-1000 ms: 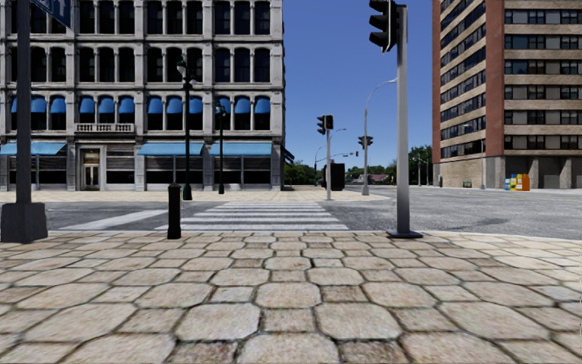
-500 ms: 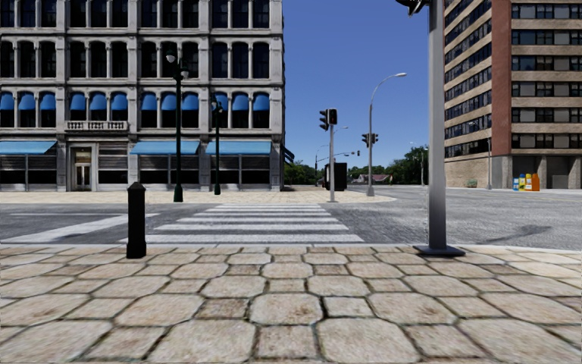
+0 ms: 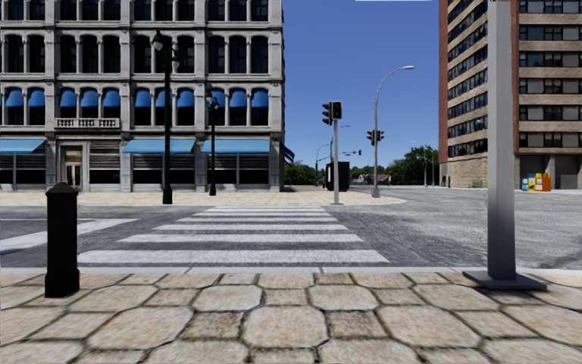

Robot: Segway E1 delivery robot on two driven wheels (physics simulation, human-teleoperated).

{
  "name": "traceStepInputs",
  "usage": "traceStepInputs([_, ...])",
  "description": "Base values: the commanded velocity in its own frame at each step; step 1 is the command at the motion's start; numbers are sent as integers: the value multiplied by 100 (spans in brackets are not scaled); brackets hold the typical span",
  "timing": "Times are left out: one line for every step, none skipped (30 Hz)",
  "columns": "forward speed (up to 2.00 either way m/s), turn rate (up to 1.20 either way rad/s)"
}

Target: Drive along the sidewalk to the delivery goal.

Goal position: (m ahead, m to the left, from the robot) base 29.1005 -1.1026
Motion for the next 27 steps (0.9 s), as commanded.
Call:
traceStepInputs([200, 0])
traceStepInputs([200, 0])
traceStepInputs([200, 0])
traceStepInputs([200, 0])
traceStepInputs([200, 0])
traceStepInputs([200, 0])
traceStepInputs([200, 0])
traceStepInputs([200, 0])
traceStepInputs([200, 0])
traceStepInputs([200, 0])
traceStepInputs([200, 0])
traceStepInputs([200, 0])
traceStepInputs([200, 0])
traceStepInputs([200, 0])
traceStepInputs([200, 0])
traceStepInputs([200, 0])
traceStepInputs([200, 0])
traceStepInputs([200, 0])
traceStepInputs([200, 0])
traceStepInputs([200, 0])
traceStepInputs([200, 0])
traceStepInputs([200, 0])
traceStepInputs([200, 0])
traceStepInputs([200, 0])
traceStepInputs([200, 0])
traceStepInputs([200, 0])
traceStepInputs([200, 0])
